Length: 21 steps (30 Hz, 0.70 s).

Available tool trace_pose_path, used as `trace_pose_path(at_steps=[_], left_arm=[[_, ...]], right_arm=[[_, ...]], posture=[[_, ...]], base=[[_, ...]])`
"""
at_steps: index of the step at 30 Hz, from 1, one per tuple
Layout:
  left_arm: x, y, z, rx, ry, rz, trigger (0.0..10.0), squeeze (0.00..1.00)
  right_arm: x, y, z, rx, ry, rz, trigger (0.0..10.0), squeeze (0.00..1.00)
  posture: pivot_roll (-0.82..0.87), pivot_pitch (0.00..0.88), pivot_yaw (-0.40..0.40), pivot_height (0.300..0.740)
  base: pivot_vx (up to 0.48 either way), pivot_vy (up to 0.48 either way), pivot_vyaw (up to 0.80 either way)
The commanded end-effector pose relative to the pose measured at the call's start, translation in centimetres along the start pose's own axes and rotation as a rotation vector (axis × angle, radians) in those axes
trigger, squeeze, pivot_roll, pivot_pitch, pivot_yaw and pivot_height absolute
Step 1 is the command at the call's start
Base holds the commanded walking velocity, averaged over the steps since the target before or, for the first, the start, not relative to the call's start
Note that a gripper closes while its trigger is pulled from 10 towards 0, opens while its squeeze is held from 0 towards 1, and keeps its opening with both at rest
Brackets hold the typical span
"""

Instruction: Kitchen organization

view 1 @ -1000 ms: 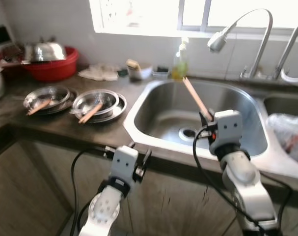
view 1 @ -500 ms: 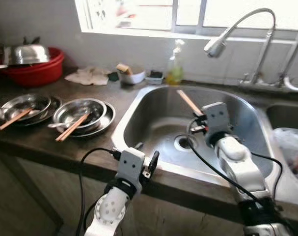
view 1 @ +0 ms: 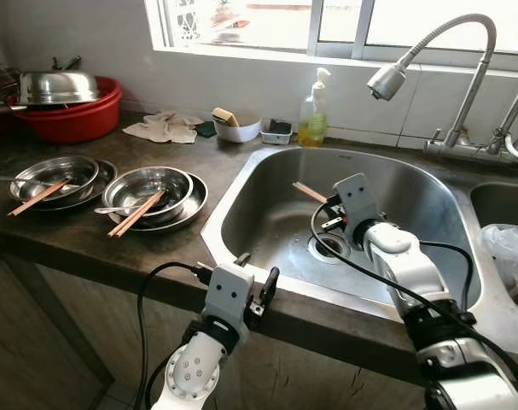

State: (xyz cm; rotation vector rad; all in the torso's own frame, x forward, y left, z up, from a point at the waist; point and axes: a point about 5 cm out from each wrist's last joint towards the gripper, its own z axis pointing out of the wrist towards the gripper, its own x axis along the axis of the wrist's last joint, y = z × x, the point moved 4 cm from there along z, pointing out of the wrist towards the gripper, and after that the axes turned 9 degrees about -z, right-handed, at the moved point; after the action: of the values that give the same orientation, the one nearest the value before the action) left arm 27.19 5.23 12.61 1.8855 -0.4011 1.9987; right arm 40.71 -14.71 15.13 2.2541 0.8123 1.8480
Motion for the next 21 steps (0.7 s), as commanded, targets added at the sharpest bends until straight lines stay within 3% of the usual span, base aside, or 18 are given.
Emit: trace_pose_path(at_steps=[1,7,8,9,10,19,21], left_arm=[[0.3,0.0,-0.1,0.008,0.003,0.008,10.0,0.0],[0.2,-0.2,-0.4,0.022,-0.004,0.008,10.0,0.0],[0.2,-0.2,-0.5,0.023,-0.005,0.009,10.0,0.0],[0.2,-0.2,-0.5,0.023,-0.005,0.009,10.0,0.0],[0.3,-0.2,-0.5,0.025,-0.006,0.01,10.0,0.0],[0.7,-0.2,0.0,0.03,0.01,-0.009,10.0,0.0],[0.6,-0.3,0.1,0.031,0.004,-0.015,10.0,0.0]], right_arm=[[0.0,-0.5,0.5,0.027,-0.015,0.002,10.0,0.0],[0.1,-1.5,1.8,0.077,-0.036,0.039,10.0,0.0],[0.2,-1.8,2.0,0.091,-0.041,0.023,10.0,0.09],[0.2,-1.8,2.0,0.095,-0.042,0.019,10.0,0.09],[0.2,-1.9,2.1,0.102,-0.04,0.027,10.0,1.0],[0.4,-1.7,2.1,0.085,-0.004,0.031,10.0,1.0],[1.2,-0.9,1.5,0.025,0.066,0.06,10.0,1.0]], posture=[[0.04,0.0,-0.043,0.74],[0.05,0.0,-0.051,0.74],[0.05,0.0,-0.053,0.74],[0.05,0.0,-0.053,0.74],[0.05,0.0,-0.054,0.74],[0.05,0.0,-0.055,0.74],[0.04,0.0,-0.048,0.74]], base=[[0.0,0.0,0.0],[0.0,0.0,0.0],[0.0,0.0,0.0],[0.0,0.0,0.0],[0.0,0.0,0.0],[0.0,0.0,0.0],[0.0,0.0,0.0]])
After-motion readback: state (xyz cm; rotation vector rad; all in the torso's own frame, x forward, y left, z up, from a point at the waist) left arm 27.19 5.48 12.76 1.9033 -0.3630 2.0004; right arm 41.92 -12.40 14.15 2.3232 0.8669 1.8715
